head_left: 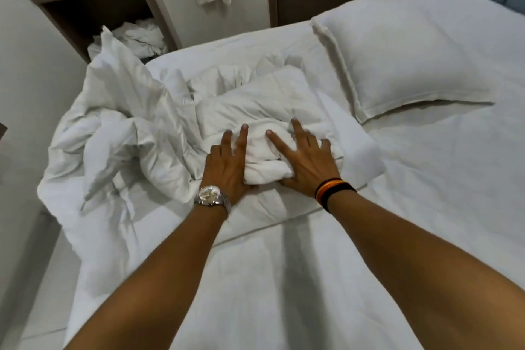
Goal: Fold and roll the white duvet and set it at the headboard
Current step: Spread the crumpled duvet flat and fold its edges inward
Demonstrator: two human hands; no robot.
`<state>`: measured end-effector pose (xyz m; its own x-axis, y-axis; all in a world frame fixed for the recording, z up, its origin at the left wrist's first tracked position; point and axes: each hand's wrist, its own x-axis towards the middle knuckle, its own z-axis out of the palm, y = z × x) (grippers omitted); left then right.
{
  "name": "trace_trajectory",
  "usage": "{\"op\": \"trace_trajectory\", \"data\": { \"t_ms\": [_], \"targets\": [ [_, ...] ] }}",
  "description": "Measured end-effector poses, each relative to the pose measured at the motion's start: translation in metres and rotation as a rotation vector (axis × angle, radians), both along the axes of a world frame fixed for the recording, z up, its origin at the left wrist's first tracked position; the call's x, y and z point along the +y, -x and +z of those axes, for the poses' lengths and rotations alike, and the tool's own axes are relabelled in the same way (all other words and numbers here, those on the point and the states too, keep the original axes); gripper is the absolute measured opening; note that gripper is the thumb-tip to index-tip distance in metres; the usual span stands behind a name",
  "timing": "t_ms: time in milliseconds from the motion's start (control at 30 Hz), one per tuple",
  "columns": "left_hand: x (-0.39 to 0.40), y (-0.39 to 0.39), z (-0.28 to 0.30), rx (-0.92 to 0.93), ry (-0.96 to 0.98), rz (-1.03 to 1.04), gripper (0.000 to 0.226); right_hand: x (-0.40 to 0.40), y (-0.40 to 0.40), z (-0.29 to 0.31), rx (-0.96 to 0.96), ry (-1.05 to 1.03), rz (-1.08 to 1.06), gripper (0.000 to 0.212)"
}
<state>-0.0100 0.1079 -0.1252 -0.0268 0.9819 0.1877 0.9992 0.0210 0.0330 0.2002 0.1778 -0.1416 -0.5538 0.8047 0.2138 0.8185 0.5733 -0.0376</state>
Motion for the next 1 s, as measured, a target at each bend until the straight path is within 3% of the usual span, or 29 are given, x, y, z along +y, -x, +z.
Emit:
{"op": "trace_trajectory", "data": {
  "t_ms": [267, 500, 600, 833, 1000],
  "targets": [
    [-0.023, -0.009, 0.064, -0.097, 0.273, 0.047, 0.095, -0.029, -0.017, 0.048, 0.114, 0.139, 0.182, 0.097],
    [-0.137, -0.047, 0.112, -0.257, 0.441, 0.022, 0.100, -0.133, -0.066, 0.087, 0.043, 0.366, 0.298, 0.078],
    [-0.192, -0.071, 0.119, -0.298, 0.497, 0.006, 0.092, -0.188, -0.091, 0.088, 0.004, 0.447, 0.277, 0.073],
    [-0.339, -0.144, 0.073, -0.417, 0.587, -0.115, 0.072, -0.342, -0.168, 0.078, -0.126, 0.527, 0.193, 0.071],
    [-0.444, -0.205, 0.019, -0.362, 0.616, -0.231, 0.079, -0.460, -0.231, 0.038, -0.236, 0.593, 0.094, 0.070]
  ]
}}
